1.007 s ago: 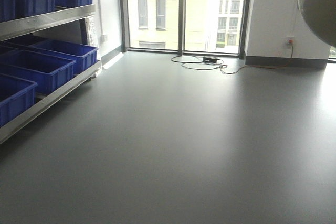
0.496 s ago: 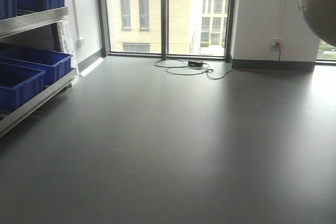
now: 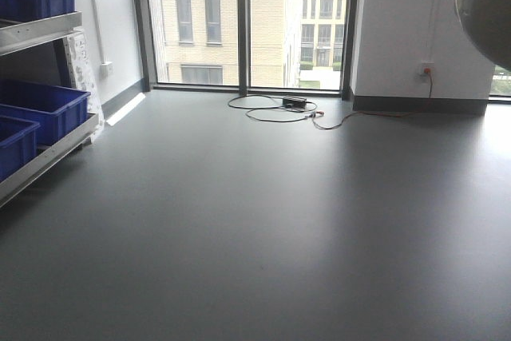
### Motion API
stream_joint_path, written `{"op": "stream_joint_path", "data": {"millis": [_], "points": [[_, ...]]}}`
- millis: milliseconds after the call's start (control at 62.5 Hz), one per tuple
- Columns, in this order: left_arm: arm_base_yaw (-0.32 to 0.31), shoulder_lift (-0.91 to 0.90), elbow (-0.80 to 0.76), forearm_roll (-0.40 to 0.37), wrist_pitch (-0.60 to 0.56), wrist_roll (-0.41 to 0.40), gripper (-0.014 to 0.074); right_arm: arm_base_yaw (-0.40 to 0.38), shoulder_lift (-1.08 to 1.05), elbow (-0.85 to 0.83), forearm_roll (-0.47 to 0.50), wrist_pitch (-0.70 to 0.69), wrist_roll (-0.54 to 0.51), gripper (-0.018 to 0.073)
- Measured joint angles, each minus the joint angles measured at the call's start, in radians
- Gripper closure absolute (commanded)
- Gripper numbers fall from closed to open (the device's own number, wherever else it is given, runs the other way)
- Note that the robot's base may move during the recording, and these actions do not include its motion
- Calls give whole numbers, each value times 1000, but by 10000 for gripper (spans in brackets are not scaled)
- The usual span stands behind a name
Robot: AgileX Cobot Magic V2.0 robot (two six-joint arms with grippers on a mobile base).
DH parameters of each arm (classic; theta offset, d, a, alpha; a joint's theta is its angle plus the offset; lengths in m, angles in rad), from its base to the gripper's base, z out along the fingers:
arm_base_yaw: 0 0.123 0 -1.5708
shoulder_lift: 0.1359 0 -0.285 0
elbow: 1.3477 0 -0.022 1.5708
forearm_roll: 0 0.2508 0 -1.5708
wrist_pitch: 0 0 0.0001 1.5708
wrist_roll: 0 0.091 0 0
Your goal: Move white bin to right shelf second layer
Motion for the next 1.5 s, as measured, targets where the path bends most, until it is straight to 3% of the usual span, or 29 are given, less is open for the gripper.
{"op": "stream_joint_path", "data": {"millis": [1503], "points": [[0, 0, 0, 0, 0, 0, 512, 0, 0, 0, 0, 0, 0, 503]]}}
